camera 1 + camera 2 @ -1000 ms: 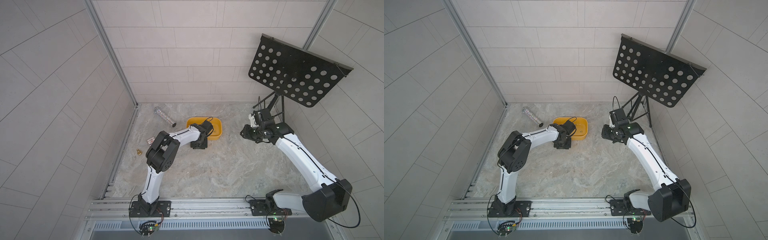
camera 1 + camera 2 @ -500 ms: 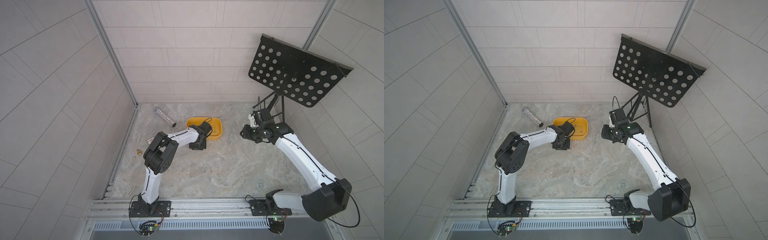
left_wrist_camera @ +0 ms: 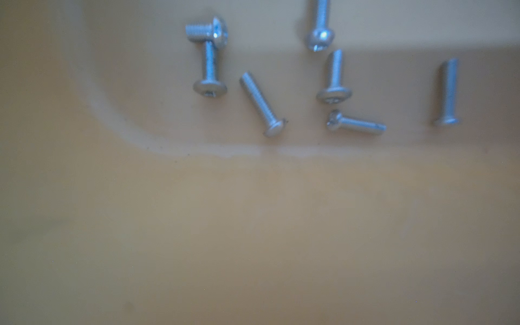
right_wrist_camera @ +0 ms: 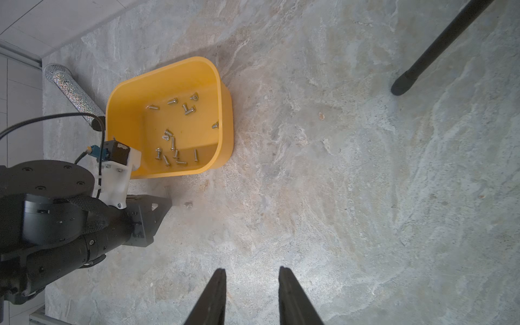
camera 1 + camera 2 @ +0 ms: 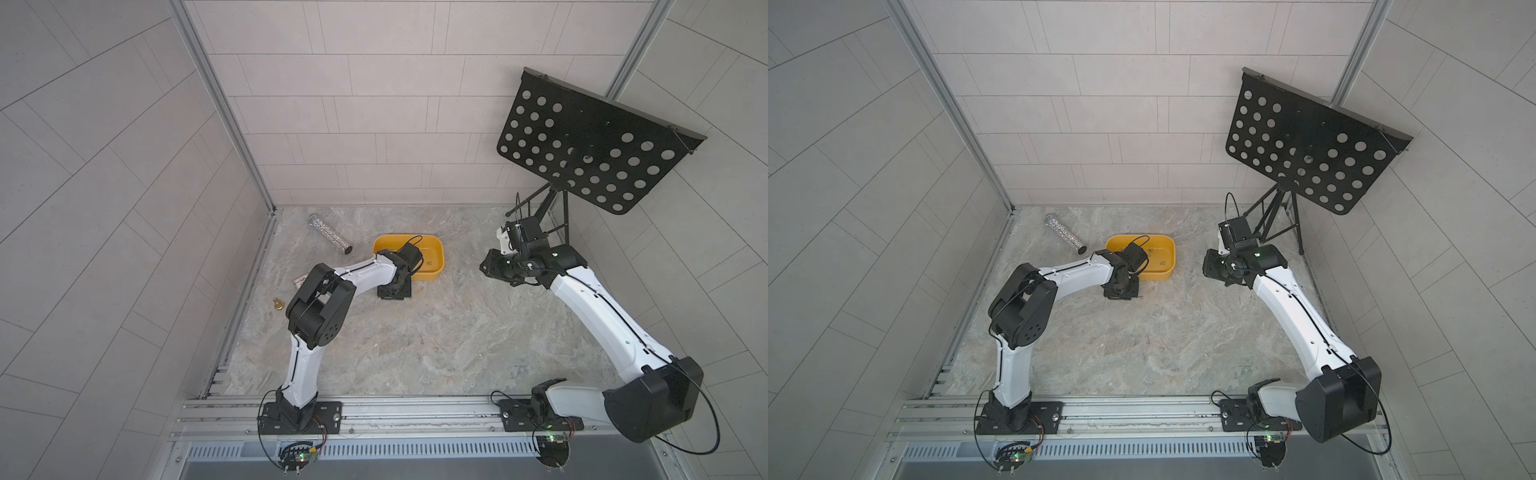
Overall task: Put the screws on the desktop into the storage box
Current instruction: Pick up the screw from the center of the board, then place the screw in the storage box.
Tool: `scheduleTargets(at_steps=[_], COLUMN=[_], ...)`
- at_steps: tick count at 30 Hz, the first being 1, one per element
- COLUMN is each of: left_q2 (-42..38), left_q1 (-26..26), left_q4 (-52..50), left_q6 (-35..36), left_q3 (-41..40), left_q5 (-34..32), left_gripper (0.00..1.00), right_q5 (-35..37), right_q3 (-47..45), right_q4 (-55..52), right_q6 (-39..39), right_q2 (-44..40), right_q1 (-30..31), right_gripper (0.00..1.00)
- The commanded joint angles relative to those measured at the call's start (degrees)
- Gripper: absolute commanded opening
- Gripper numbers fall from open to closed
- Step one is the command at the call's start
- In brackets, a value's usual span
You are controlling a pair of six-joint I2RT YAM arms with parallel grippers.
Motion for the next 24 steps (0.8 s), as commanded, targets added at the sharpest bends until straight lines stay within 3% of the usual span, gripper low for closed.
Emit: scheduleTargets(at_steps=[1,24], left_q2=[0.84,-5.67], left_q1=[0.35,-0.07], left_q4=[-3.47,-5.51], left_q6=[0.66,1.71], left_q3=[-1.36,-5.17], left_q5=[0.84,-0.15], left_gripper=[0.12,0.09], right_q5=[0.01,0.08], right_q3=[0.0,-0.09], right_q4=[0.13,0.13], right_q6=[0.56,0.79], right_q2=[0.02,0.02], right_q1=[-0.13,-0.09], right_gripper=[0.36,0.36])
